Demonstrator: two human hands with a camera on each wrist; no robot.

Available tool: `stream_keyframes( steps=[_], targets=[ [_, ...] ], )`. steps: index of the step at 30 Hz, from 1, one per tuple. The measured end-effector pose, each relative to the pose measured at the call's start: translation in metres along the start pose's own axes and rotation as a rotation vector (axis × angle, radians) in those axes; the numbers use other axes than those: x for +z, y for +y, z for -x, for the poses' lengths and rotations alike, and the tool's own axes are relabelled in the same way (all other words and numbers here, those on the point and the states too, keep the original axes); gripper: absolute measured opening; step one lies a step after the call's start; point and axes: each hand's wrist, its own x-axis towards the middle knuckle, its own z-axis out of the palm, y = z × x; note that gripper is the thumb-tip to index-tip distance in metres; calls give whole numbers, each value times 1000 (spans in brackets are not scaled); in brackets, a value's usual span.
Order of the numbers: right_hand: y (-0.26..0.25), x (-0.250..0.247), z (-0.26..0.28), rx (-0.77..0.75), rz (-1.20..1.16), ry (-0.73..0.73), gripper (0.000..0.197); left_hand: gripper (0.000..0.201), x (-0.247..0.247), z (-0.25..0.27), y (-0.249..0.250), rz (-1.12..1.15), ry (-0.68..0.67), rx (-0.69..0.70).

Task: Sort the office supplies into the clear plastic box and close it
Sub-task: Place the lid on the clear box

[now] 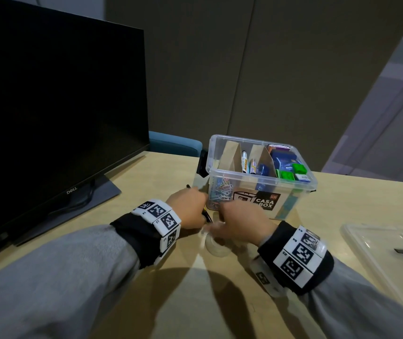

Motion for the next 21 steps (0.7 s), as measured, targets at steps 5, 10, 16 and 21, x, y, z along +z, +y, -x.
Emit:
stream_keyframes(
  steps=[5,10,16,21],
  targets=[
    [13,-10,8,198,100,131,22,38,1,-2,-1,29,94,-35],
    [13,-5,8,212,81,-36,25,33,-2,-1,-1,58,103,-32],
    [14,0,-4,178,73,-96,26,35,-2,2,6,27,77,-15],
    [12,-2,-9,180,102,-111,29,31,-3,4,13,51,93,32]
  ],
)
